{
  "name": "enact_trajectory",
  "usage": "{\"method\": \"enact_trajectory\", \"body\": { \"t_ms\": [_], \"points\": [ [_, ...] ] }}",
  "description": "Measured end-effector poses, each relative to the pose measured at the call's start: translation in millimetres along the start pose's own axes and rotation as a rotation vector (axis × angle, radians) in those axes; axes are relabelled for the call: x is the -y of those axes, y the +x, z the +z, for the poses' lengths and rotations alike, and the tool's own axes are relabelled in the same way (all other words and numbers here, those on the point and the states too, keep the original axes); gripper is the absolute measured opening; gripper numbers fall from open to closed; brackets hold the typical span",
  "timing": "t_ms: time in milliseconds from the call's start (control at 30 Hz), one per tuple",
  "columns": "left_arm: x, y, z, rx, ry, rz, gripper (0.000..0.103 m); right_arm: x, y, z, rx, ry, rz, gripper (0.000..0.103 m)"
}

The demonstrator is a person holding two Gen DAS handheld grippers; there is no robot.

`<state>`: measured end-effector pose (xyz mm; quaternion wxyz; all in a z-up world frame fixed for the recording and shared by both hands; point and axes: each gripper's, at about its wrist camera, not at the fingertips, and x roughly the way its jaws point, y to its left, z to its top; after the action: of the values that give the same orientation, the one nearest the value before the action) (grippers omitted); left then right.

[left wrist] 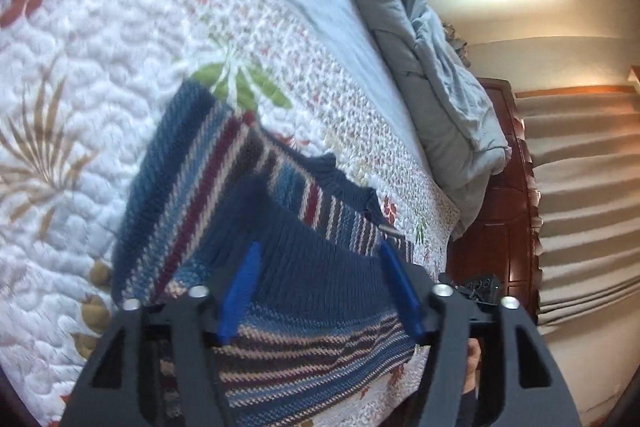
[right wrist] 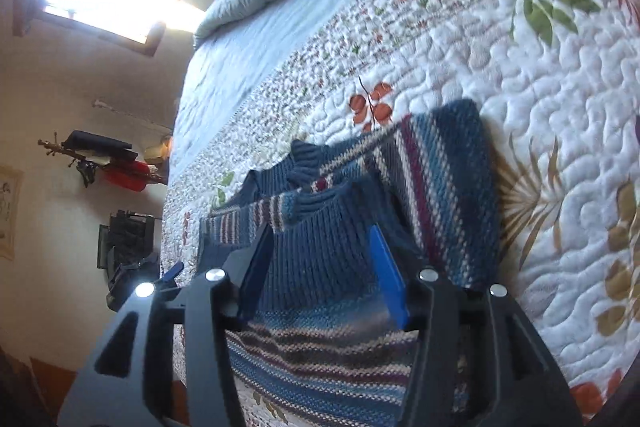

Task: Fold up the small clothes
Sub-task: 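Carry the hem over the body toward the collar with both grippers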

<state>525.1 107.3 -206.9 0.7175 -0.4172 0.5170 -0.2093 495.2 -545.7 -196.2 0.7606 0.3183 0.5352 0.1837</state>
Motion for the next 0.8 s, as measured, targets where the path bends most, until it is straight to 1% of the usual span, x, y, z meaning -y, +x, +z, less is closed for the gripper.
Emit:
{"method": "enact_trajectory", "body": {
  "t_ms": [67, 133, 167, 233, 333, 400, 567, 633, 733, 767, 800],
  "points": [
    [2.3, -4.1, 2.9, -0.003, 0.024, 0.007, 0.066, 1.8, -8.2, 6.4, 0.019, -0.026, -0.016, 0.051],
    [7.9, -6.3, 6.2, -0.006, 0.085, 0.038, 0.068, 4.4, -9.6, 13.1, 0.006, -0.055, -0.034, 0.050],
    [10.0, -5.9, 7.7, -0.013, 0.112, 0.052, 0.070, 5.2, -7.8, 14.5, -0.011, -0.064, -0.035, 0.051],
    [13.6, -2.4, 10.7, -0.041, 0.155, 0.070, 0.071, 4.8, 1.8, 18.1, -0.051, -0.102, -0.056, 0.050],
    [15.7, 8.5, 15.1, -0.109, 0.212, 0.080, 0.071, 2.1, 24.0, 21.5, -0.116, -0.149, -0.076, 0.050],
    [14.4, 16.5, 17.2, -0.151, 0.223, 0.078, 0.071, 0.4, 38.2, 22.7, -0.151, -0.174, -0.091, 0.051],
    [5.9, 36.8, 24.9, -0.216, 0.251, 0.176, 0.071, 4.5, 58.9, 29.8, -0.193, -0.190, -0.147, 0.052],
    [3.1, 44.6, 27.8, -0.234, 0.262, 0.209, 0.071, 6.8, 63.1, 33.1, -0.206, -0.190, -0.144, 0.052],
    [-0.5, 61.8, 28.4, -0.283, 0.284, 0.257, 0.071, 7.1, 67.6, 34.1, -0.234, -0.199, -0.139, 0.054],
    [0.6, 65.5, 27.8, -0.291, 0.301, 0.276, 0.066, 6.5, 69.1, 33.8, -0.248, -0.207, -0.132, 0.053],
    [3.5, 70.8, 26.1, -0.319, 0.328, 0.284, 0.047, 5.1, 70.0, 33.9, -0.257, -0.210, -0.125, 0.048]
  ]
}}
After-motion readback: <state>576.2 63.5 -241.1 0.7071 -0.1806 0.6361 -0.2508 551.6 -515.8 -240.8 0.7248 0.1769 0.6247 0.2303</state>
